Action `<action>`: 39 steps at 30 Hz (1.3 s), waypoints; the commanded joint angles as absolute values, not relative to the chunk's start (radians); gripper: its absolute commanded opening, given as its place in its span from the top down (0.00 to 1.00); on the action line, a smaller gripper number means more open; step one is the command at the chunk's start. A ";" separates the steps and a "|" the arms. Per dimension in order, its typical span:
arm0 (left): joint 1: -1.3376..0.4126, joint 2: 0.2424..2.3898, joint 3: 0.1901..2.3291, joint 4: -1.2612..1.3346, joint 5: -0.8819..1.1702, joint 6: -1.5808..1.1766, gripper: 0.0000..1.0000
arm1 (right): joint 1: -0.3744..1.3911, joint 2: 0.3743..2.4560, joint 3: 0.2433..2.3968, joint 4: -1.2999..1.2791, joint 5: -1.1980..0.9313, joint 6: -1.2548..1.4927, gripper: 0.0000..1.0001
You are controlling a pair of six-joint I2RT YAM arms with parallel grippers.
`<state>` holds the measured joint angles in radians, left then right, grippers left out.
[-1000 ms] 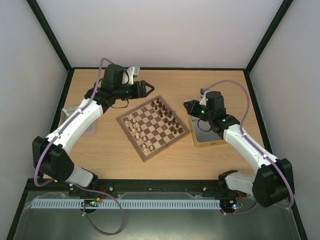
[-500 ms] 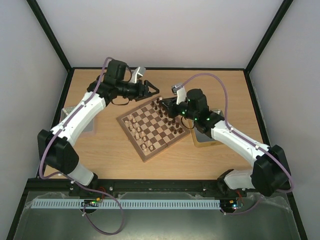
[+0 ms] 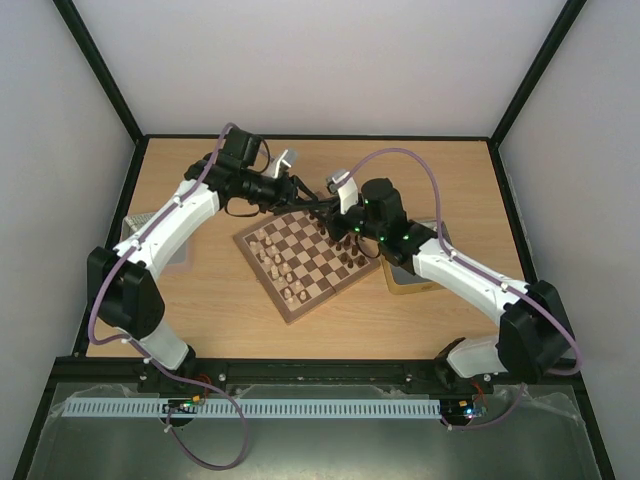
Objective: Set up the chess pieces on the board
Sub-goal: Place the chess piece on the chessboard.
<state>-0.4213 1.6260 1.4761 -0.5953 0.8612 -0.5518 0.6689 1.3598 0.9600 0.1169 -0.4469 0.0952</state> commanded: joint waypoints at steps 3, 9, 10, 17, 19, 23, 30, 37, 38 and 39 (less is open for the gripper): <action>-0.432 1.657 1.508 -0.676 0.892 -0.501 0.67 | 0.681 1.385 1.019 0.122 -0.430 0.058 0.91; -0.435 1.667 1.509 -0.689 0.866 -0.491 0.81 | 0.687 1.396 1.029 0.114 -0.443 0.049 0.91; -0.436 1.670 1.508 -0.692 0.859 -0.490 0.81 | 0.688 1.394 1.028 0.114 -0.445 0.047 0.91; -0.443 1.684 1.508 -0.707 0.852 -0.472 0.70 | 0.695 1.394 1.028 0.099 -0.460 0.018 0.92; -0.446 1.689 1.508 -0.709 0.849 -0.471 0.71 | 0.700 1.397 1.030 0.092 -0.454 0.008 0.92; -0.448 1.690 1.508 -0.710 0.839 -0.469 0.82 | 0.702 1.396 1.030 0.080 -0.456 -0.004 0.93; -0.457 1.707 1.512 -0.732 0.824 -0.453 0.89 | 0.708 1.397 1.036 0.053 -0.472 -0.034 0.93; -0.456 1.672 1.503 -0.746 0.681 -0.425 0.92 | 0.708 1.407 1.067 -0.013 -0.386 0.037 0.56; -0.454 1.660 1.494 -0.740 0.646 -0.424 0.92 | 0.708 1.405 1.067 -0.025 -0.370 0.052 0.50; -0.448 1.638 1.482 -0.730 0.613 -0.424 0.92 | 0.708 1.399 1.061 -0.033 -0.352 0.059 0.46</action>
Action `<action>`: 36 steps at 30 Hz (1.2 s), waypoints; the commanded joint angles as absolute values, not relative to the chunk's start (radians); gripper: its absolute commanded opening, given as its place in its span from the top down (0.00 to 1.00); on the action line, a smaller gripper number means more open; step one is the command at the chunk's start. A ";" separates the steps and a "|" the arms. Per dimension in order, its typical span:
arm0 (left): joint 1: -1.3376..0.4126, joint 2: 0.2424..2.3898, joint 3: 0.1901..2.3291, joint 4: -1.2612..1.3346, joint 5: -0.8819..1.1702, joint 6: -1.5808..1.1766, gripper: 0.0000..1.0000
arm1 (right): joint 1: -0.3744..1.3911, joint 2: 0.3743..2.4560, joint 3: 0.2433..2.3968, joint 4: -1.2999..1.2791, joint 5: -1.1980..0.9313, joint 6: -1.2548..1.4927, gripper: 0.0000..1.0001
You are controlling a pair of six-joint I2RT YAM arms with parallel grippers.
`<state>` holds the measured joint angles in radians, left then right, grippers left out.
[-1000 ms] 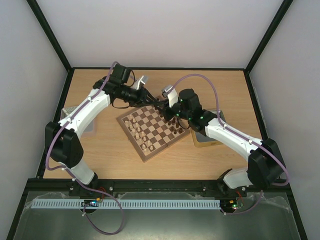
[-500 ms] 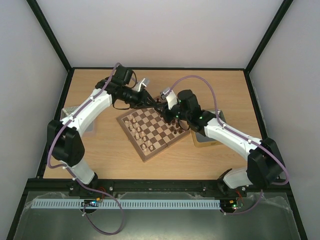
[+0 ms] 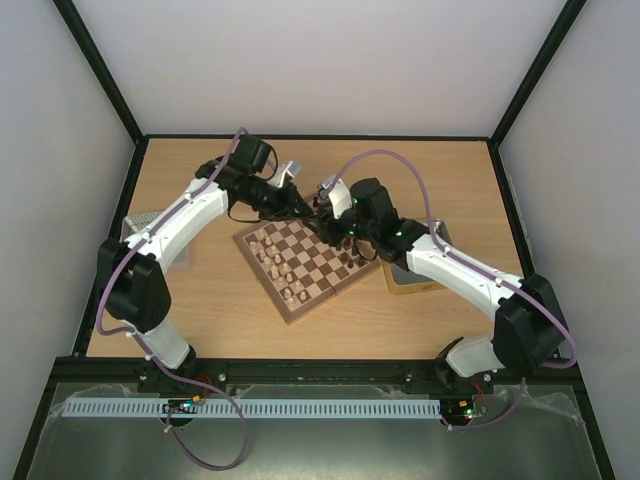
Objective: Set up the chess pieces on the board
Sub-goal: Place the chess piece on the chessboard.
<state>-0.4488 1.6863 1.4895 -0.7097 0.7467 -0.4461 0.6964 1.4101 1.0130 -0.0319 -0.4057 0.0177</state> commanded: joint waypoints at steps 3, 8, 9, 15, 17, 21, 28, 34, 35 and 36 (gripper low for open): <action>-0.433 1.578 1.440 -0.698 0.464 -0.444 0.93 | 0.709 1.357 1.020 -0.024 -0.314 0.070 0.38; -0.416 1.455 1.324 -0.640 0.167 -0.478 0.93 | 0.708 1.266 0.937 0.039 -0.231 0.110 0.36; -0.416 1.438 1.310 -0.639 0.109 -0.479 0.93 | 0.707 1.258 0.924 0.052 -0.210 0.122 0.35; -0.415 1.379 1.160 -0.622 -0.087 -0.501 0.92 | 0.708 1.230 0.863 0.121 -0.110 0.200 0.35; -0.413 1.372 1.117 -0.587 -0.095 -0.501 0.92 | 0.708 1.229 0.854 0.131 -0.098 0.215 0.35; -0.406 1.388 1.054 -0.527 -0.103 -0.519 0.92 | 0.708 1.243 0.874 0.115 -0.085 0.236 0.35; -0.355 1.449 1.006 -0.441 -0.034 -0.535 0.92 | 0.708 1.262 0.885 0.109 -0.103 0.273 0.35; -0.330 1.493 0.970 -0.385 -0.006 -0.529 0.91 | 0.708 1.261 0.885 0.102 -0.098 0.290 0.35; -0.325 1.501 0.966 -0.378 -0.002 -0.530 0.91 | 0.708 1.261 0.884 0.099 -0.095 0.290 0.35; -0.321 1.508 0.960 -0.369 0.000 -0.528 0.91 | 0.708 1.261 0.884 0.097 -0.093 0.289 0.35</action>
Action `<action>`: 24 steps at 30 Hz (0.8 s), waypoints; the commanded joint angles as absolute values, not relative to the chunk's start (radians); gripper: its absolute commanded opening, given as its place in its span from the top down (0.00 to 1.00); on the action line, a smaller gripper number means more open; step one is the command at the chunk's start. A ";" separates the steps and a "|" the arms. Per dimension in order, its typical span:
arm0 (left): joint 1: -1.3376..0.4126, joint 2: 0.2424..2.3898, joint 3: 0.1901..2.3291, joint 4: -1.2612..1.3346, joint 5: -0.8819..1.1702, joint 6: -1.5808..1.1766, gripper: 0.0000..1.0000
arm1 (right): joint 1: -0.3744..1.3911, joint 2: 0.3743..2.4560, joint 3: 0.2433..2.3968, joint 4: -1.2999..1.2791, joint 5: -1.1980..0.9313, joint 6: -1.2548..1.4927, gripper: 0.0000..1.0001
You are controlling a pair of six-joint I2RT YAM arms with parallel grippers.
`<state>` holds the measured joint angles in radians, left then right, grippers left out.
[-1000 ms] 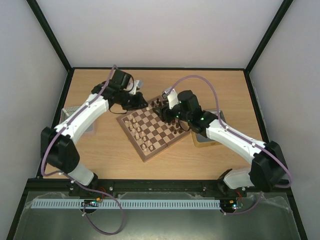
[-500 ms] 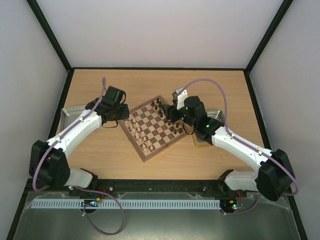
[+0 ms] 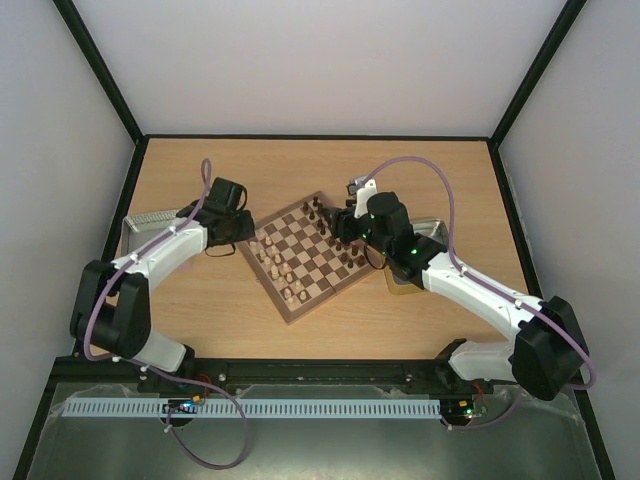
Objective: Set up the chess pieces on the board
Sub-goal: Place the chess piece on the chessboard.
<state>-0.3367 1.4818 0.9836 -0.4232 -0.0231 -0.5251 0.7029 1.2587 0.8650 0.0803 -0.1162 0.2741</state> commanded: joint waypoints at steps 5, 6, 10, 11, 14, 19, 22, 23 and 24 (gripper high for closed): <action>-0.317 1.532 0.938 -0.336 0.019 -0.521 0.91 | 0.708 1.262 0.885 0.091 -0.086 0.290 0.35; -0.318 1.536 0.934 -0.328 0.022 -0.519 0.91 | 0.708 1.262 0.886 0.089 -0.085 0.290 0.35; -0.317 1.557 0.927 -0.320 0.020 -0.517 0.91 | 0.708 1.264 0.886 0.085 -0.080 0.293 0.35; -0.316 1.562 0.924 -0.317 0.020 -0.517 0.91 | 0.708 1.264 0.885 0.084 -0.079 0.293 0.35; -0.316 1.572 0.919 -0.310 0.014 -0.516 0.91 | 0.707 1.267 0.885 0.082 -0.078 0.294 0.35; -0.316 1.581 0.913 -0.304 0.012 -0.507 0.89 | 0.708 1.269 0.885 0.077 -0.077 0.296 0.35; -0.317 1.584 0.907 -0.300 0.012 -0.505 0.87 | 0.708 1.269 0.885 0.074 -0.075 0.296 0.35; -0.317 1.587 0.907 -0.301 0.012 -0.504 0.86 | 0.709 1.270 0.886 0.073 -0.074 0.296 0.35; -0.316 1.587 0.908 -0.304 0.012 -0.504 0.84 | 0.709 1.270 0.887 0.071 -0.074 0.296 0.35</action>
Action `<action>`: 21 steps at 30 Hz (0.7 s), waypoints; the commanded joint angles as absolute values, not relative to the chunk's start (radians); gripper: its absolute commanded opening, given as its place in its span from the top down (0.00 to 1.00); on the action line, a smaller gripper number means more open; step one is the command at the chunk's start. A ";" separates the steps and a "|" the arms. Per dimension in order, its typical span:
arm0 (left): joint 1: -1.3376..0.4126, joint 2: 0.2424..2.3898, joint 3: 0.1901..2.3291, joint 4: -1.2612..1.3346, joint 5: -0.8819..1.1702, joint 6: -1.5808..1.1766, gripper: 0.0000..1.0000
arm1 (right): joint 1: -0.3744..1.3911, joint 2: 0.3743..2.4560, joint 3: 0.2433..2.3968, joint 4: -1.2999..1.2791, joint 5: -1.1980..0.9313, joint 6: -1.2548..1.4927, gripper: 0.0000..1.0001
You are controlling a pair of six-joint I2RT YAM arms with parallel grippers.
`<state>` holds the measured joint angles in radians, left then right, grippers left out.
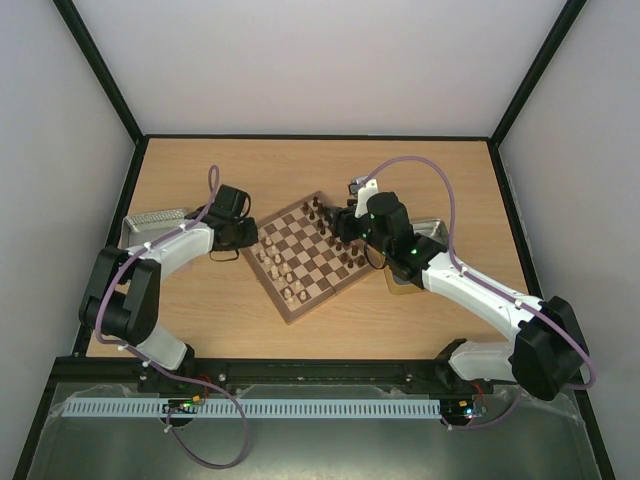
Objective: Set up the chess pieces on the board
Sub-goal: Place the chess piece on the chessboard.
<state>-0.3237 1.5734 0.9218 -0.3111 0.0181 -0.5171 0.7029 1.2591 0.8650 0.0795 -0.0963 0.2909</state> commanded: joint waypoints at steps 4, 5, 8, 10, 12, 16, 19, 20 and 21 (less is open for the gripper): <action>-0.316 1.577 0.914 -0.315 0.009 -0.501 0.76 | 0.709 1.266 0.889 0.068 -0.070 0.302 0.34; -0.316 1.574 0.920 -0.318 0.012 -0.497 0.74 | 0.708 1.264 0.890 0.067 -0.068 0.305 0.34; -0.315 1.560 0.947 -0.331 0.009 -0.487 0.68 | 0.709 1.269 0.909 0.039 -0.064 0.322 0.34; -0.313 1.552 0.971 -0.348 0.004 -0.483 0.65 | 0.708 1.274 0.923 0.015 -0.057 0.333 0.34; -0.310 1.536 0.988 -0.362 0.003 -0.482 0.62 | 0.709 1.273 0.930 0.003 -0.051 0.347 0.34; -0.306 1.477 1.019 -0.411 -0.015 -0.492 0.54 | 0.709 1.251 0.940 -0.024 -0.013 0.385 0.34; -0.303 1.396 1.052 -0.475 -0.032 -0.502 0.47 | 0.709 1.218 0.983 -0.108 0.109 0.468 0.33; -0.301 1.361 1.062 -0.495 -0.035 -0.505 0.44 | 0.708 1.204 0.998 -0.150 0.160 0.508 0.32; -0.301 1.323 1.069 -0.505 -0.037 -0.506 0.41 | 0.707 1.187 1.010 -0.193 0.203 0.540 0.31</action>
